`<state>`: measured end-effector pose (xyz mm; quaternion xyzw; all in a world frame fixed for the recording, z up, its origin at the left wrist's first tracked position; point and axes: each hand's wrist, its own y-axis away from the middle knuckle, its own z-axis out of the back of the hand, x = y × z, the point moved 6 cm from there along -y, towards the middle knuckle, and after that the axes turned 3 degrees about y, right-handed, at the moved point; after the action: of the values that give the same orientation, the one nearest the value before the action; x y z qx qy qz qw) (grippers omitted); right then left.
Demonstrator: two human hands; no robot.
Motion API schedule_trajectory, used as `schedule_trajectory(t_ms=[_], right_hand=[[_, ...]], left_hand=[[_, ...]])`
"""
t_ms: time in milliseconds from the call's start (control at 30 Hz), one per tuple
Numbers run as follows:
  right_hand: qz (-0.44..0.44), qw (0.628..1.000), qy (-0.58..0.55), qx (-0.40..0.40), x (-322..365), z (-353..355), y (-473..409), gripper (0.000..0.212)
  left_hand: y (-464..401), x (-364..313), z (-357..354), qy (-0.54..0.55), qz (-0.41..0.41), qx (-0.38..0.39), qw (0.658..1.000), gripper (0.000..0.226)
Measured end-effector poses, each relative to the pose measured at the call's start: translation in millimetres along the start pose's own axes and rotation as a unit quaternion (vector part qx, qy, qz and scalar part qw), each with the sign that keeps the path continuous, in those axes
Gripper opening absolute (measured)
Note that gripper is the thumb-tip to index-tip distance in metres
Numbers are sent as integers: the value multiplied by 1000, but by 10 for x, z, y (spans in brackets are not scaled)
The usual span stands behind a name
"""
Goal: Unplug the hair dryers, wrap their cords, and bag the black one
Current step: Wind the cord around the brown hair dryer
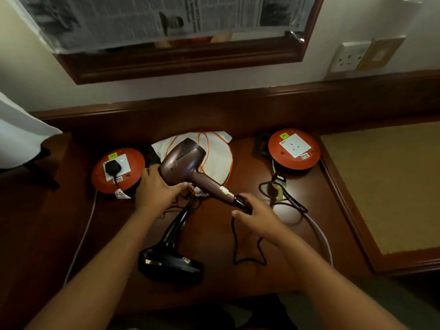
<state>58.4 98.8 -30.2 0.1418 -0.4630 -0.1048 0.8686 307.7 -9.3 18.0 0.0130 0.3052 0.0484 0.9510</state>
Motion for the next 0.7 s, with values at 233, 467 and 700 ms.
schedule_trajectory(t_ms=[233, 467, 700], right_hand=[[9, 991, 121, -51, 467, 121, -37, 38], [98, 987, 30, -126, 748, 228, 60, 20], [115, 984, 14, -133, 920, 458, 104, 17]], left_hand=[[112, 101, 171, 31, 44, -13, 998, 87], [181, 14, 316, 84, -20, -40, 995, 86], [504, -872, 130, -126, -433, -38, 892, 70]])
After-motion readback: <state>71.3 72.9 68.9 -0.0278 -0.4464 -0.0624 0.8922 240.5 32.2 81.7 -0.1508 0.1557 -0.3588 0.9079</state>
